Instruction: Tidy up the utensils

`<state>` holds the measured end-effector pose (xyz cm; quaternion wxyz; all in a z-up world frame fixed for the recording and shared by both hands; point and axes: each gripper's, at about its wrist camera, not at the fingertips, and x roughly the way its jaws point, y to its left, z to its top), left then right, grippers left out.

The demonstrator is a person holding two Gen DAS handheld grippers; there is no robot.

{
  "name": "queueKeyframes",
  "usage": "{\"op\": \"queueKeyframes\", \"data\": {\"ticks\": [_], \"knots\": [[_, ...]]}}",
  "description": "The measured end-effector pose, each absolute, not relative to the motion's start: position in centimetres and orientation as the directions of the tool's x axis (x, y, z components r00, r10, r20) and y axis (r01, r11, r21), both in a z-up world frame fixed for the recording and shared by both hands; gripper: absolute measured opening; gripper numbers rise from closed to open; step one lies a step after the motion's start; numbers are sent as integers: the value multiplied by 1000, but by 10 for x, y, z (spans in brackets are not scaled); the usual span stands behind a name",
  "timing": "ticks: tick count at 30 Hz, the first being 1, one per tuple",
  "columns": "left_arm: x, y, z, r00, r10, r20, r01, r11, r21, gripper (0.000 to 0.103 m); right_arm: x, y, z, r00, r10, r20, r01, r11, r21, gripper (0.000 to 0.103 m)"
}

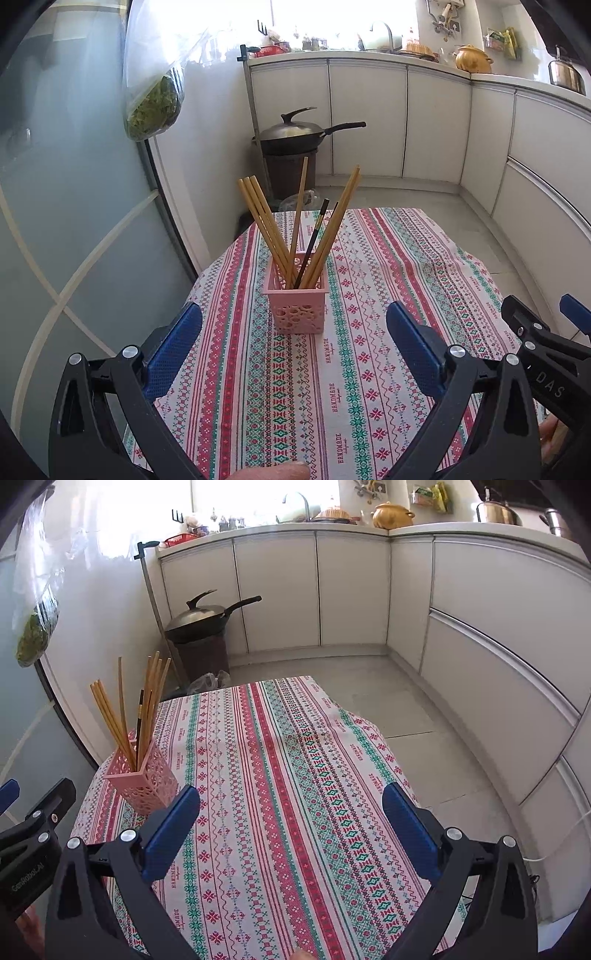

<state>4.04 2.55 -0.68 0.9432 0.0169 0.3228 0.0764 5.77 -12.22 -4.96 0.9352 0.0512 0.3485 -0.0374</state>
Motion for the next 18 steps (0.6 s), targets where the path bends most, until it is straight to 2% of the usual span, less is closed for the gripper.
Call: {"op": "queueKeyframes", "data": {"ticks": [18], "knots": [[42,26,-9,773,158,-614,-138,987,80,96,59,-123,-53,746,-23,-666,103,991,82,96]]}}
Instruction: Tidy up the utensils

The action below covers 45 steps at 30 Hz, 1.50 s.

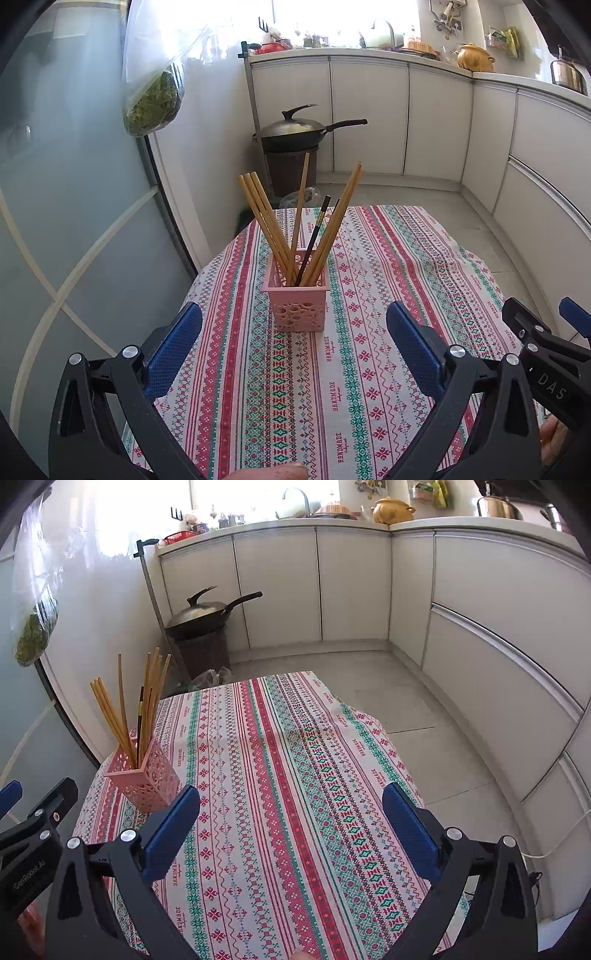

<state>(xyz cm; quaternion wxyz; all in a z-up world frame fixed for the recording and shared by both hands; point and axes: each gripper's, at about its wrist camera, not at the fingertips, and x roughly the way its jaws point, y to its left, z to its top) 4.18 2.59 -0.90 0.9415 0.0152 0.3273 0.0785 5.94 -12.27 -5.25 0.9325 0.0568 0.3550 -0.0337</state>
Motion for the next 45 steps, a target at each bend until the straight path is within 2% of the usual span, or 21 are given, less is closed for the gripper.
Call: {"op": "queueKeyframes", "data": {"ticks": [45], "knots": [[43,26,-11,766,168,-621,-142,986,91,96,59,-122,-54,739,-13,-673,96,992,86,96]]}}
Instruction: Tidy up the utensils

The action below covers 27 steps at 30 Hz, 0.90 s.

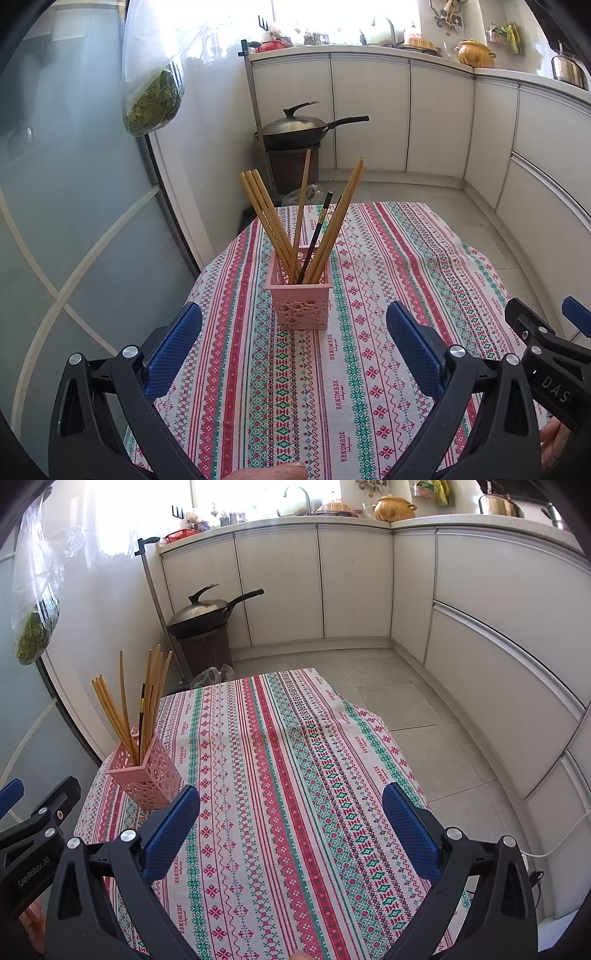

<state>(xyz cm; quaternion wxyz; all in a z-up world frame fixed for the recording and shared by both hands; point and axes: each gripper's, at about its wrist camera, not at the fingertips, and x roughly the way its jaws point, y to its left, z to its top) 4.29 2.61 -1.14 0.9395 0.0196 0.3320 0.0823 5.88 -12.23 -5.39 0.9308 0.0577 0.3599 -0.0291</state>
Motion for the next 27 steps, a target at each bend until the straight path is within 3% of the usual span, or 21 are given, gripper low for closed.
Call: {"op": "queueKeyframes", "data": {"ticks": [23,27], "knots": [[42,27,-12,770,175,-614,-145,984,100,96,59,-123,-56,735,-11,-677,92,992,84,96],[40,23,-13,779,175,-602,-136,985,110,91,59,-123,-57,733,-8,-680,92,992,87,96]]}}
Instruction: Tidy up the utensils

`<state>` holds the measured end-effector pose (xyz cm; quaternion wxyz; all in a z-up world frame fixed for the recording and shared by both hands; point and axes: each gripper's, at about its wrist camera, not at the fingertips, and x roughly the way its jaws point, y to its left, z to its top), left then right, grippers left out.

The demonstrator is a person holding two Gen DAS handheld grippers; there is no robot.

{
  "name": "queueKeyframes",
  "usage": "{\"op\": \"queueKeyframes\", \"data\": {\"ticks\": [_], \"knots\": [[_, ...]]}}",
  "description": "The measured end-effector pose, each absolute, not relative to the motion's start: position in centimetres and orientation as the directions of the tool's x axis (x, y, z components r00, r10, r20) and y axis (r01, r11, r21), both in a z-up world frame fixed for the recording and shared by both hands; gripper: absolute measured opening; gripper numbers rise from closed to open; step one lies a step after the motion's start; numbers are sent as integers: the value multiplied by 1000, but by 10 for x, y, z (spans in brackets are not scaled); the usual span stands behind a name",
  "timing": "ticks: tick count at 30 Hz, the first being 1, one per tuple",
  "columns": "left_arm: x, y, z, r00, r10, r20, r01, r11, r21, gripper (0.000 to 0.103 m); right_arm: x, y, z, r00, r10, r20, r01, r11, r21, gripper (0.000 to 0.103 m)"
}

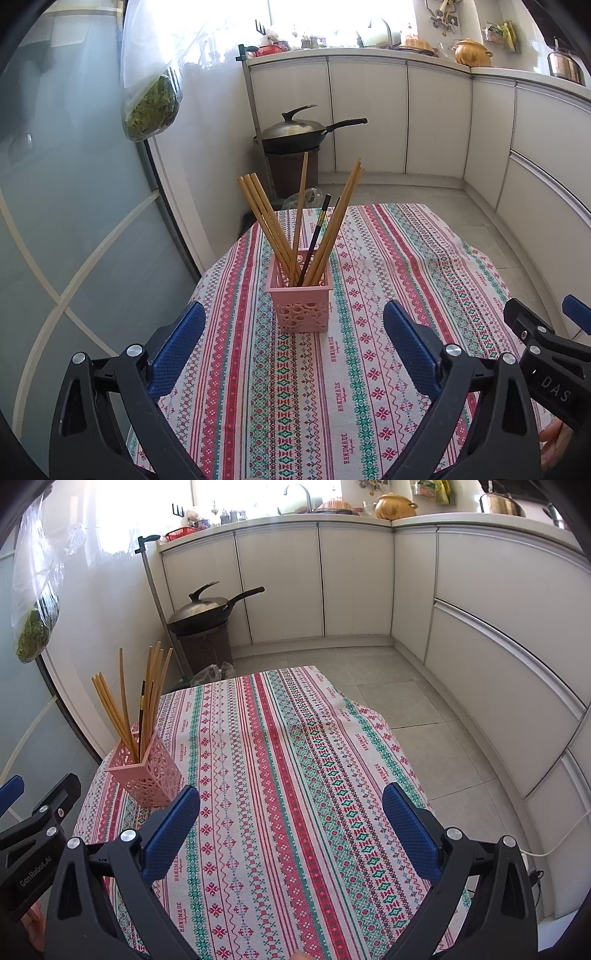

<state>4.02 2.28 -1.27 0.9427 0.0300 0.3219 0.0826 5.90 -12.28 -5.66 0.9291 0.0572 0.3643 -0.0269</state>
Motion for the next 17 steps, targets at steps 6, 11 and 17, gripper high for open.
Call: {"op": "queueKeyframes", "data": {"ticks": [6,11,17], "knots": [[39,22,-12,789,162,-593,-121,987,108,80,60,-122,-58,730,-6,-683,92,992,90,96],[40,23,-10,780,169,-602,-134,986,103,91,60,-122,-58,729,-6,-684,93,992,90,96],[40,23,-8,778,163,-607,-134,987,93,96,61,-123,-59,728,-8,-686,97,991,92,96]]}}
